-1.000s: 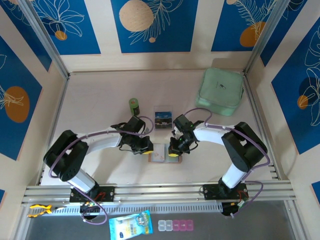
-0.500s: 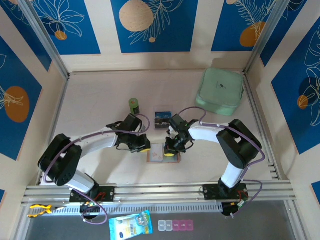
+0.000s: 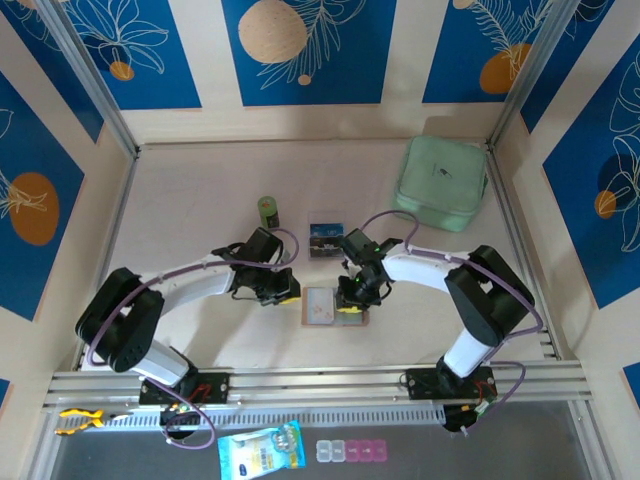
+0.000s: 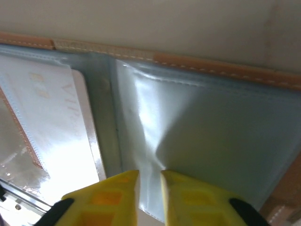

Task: Take the credit cards out of the card holder

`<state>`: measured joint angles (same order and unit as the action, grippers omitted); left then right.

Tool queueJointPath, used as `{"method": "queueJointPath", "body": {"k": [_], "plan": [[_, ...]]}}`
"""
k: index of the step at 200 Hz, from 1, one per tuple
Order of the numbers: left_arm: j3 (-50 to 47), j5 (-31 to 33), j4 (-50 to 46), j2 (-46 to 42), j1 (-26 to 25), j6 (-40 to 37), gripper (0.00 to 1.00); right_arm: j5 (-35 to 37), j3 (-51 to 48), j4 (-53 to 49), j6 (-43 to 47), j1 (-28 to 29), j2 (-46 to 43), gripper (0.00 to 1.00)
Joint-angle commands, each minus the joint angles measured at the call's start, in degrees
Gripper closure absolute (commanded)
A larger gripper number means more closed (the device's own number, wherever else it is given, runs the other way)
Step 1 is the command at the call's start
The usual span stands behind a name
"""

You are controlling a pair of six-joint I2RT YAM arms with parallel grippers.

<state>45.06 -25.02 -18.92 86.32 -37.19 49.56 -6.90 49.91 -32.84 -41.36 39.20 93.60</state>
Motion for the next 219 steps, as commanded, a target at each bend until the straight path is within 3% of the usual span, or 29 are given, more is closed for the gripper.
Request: {"method": "queueJointPath", "body": {"k": [1,95,135,178,219], "plan": [[-0.28,-1.01,-0.07,0.95,0.38,-0.08,0.85,5.65,-1.21,-6.47,0.17,-0.43,-1.04,0.72],[0.01,-2.04,0.82,2.01,0.43,0.1,0.84,12.4,-1.34,-13.07,-0.43,-2.22,-6.45,0.6],[0.29,-2.31,1.23,2.61,0.36,0.23,0.85,11.57,-3.86,-11.62,-0.08,-4.49,-7.34,0.51],[0.47,-2.46,1.33,2.97,0.42,0.14,0.85,7.44,-6.66,-6.76,0.23,-5.88,-6.04,0.51],[0.38,-2.67,1.6,3.15,0.39,0.19,0.85,3.83,-7.9,-3.26,-0.79,-5.99,-5.36,0.57]]}}
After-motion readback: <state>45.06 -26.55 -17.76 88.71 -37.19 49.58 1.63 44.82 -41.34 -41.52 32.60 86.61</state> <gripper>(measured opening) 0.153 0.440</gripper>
